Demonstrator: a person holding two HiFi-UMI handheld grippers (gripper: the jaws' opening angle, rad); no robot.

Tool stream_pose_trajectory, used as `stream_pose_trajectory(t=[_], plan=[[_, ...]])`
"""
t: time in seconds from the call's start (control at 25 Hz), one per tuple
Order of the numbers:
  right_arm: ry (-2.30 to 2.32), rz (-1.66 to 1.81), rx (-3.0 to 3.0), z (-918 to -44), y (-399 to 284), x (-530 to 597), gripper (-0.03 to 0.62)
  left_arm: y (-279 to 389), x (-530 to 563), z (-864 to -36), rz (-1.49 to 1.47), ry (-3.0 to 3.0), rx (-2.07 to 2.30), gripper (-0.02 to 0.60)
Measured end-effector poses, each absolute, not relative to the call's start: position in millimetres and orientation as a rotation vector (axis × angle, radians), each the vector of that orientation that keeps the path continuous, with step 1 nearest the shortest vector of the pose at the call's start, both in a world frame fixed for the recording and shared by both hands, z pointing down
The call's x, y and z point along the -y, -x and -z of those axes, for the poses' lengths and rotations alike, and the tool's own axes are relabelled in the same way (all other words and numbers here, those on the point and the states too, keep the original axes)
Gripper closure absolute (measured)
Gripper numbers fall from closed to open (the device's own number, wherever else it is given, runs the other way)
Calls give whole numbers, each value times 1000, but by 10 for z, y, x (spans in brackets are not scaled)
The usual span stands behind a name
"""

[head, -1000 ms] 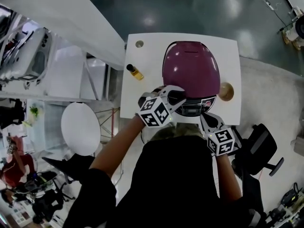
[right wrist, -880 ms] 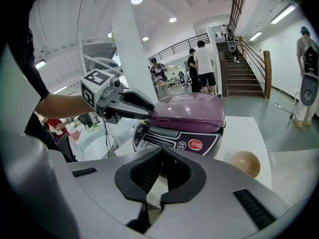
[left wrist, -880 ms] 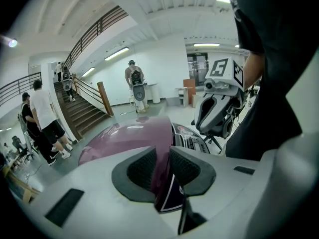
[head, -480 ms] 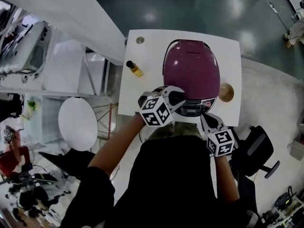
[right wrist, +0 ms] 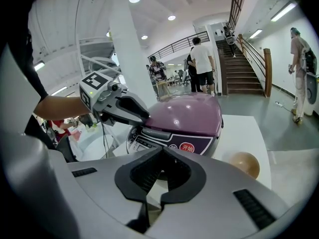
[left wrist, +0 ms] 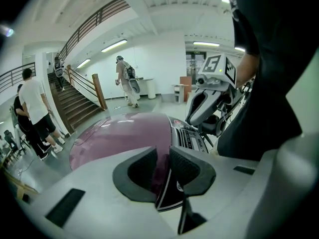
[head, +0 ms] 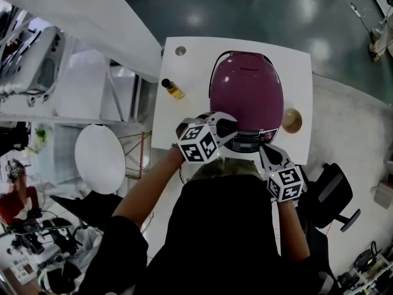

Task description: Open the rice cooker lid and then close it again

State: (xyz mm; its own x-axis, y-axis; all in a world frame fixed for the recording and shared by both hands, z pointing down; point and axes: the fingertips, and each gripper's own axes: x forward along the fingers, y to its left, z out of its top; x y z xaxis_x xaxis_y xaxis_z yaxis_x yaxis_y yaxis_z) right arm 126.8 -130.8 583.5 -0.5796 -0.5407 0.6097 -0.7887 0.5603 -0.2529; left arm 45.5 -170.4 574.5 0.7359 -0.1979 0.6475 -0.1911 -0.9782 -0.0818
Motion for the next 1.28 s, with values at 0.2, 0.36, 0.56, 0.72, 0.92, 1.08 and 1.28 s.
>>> stream_pose_trajectory(t=[0.2, 0.36, 0.56, 0.72, 0.92, 1.08, 1.28], plan=[[-1074, -708, 2327, -5827, -1285, 1366, 594, -435, 1711, -5747, 1122, 2939, -289, 512], [-1112, -691, 2345, -5762, -1352, 1463, 594, -457, 1739, -5745, 1143, 2953, -267, 528], [-1129, -680, 2357, -5715, -1362, 1611, 594, -441, 1767, -5748, 1159, 2956, -251, 541], [-1117, -674, 2360, -5677, -1362, 1730, 594, -447, 1798, -5734, 1151, 2993, -272, 561], [-1091, -654, 2353, -5700, -1342, 1896, 594, -449, 1826, -5748, 1133, 3061, -298, 575], [-1037, -648, 2338, -5725, -1323, 1969, 594, -461, 1816, -5753, 1178, 3019, -273, 577], [-950, -673, 2338, -5720, -1314, 1960, 594, -465, 1799, -5744, 1187, 3025, -275, 577]])
